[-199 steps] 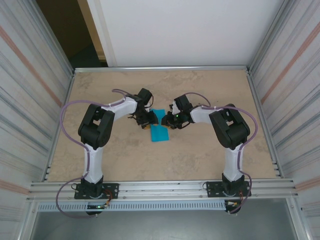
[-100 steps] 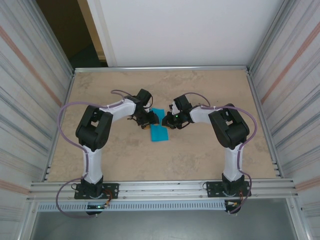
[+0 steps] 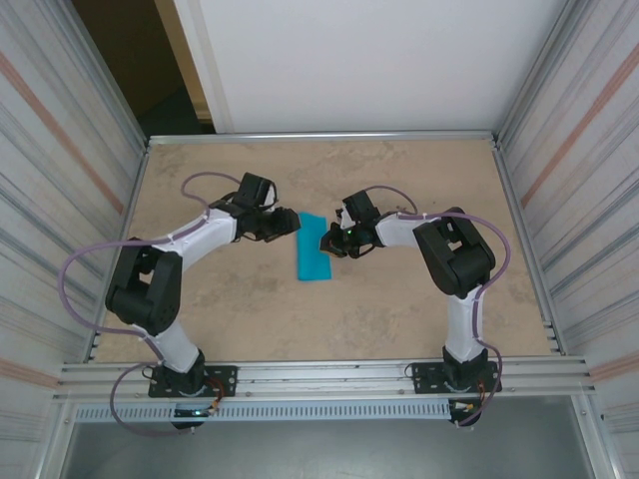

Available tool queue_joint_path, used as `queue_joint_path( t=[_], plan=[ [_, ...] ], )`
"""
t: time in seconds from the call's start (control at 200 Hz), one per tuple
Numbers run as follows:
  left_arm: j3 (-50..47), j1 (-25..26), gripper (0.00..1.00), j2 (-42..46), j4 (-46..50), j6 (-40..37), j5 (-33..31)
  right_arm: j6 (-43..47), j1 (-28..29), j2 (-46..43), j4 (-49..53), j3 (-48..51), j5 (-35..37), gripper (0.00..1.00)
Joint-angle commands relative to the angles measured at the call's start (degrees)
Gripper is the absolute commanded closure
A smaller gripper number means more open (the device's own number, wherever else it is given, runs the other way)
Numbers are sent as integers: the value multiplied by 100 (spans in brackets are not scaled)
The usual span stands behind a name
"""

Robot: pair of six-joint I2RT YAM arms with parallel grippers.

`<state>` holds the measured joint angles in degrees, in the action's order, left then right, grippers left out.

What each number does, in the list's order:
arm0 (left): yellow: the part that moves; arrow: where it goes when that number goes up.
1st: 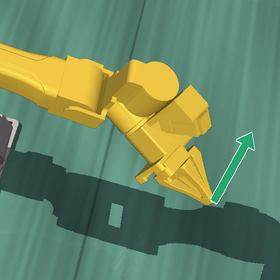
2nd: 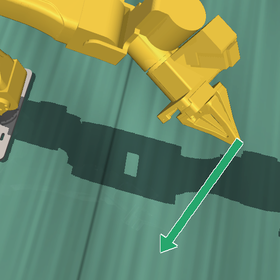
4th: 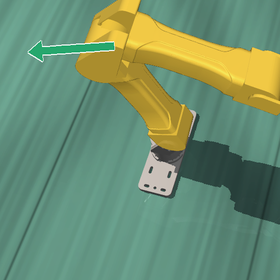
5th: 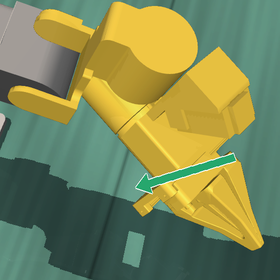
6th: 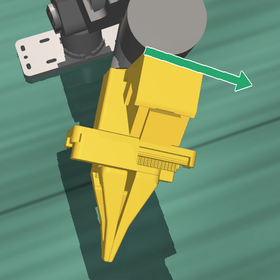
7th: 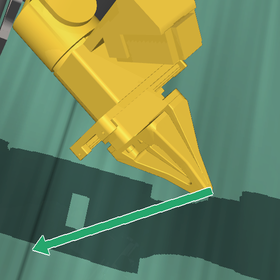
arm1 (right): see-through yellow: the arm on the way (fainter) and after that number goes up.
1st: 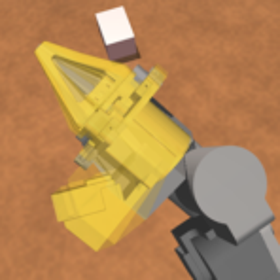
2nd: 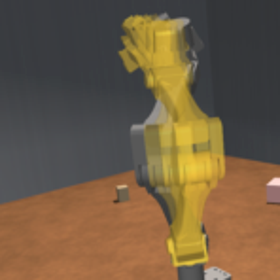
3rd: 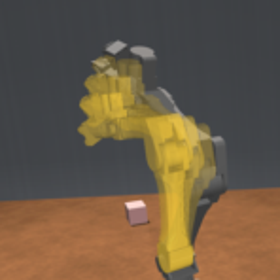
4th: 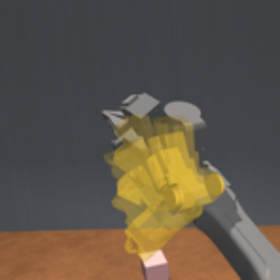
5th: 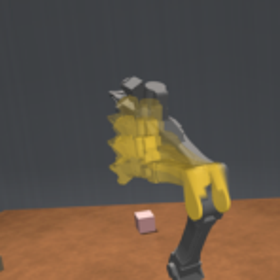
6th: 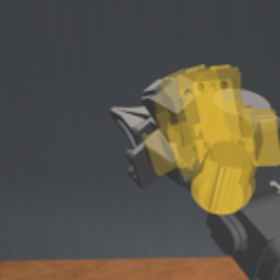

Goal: Fold a paper plane with a square sheet of paper (pick it up from the middle)
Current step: Hold the square sheet of paper at the center of the table, then first fold the square sheet of paper in half at the center of the table.

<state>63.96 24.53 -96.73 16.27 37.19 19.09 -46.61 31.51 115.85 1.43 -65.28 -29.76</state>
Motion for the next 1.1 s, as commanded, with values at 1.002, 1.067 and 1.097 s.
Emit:
queue_joint_path(
  t=[1.002,1.067,1.097],
  plan=[
    [1009,393,100,-1838,595,-592,1280,-61,66,675,1267,46,778,97],
    [1008,369,100,-1878,638,-642,1294,-28,65,706,1359,14,809,98],
    [1004,347,100,-1892,653,-679,1300,-6,66,729,1465,-27,851,98]
  ],
)
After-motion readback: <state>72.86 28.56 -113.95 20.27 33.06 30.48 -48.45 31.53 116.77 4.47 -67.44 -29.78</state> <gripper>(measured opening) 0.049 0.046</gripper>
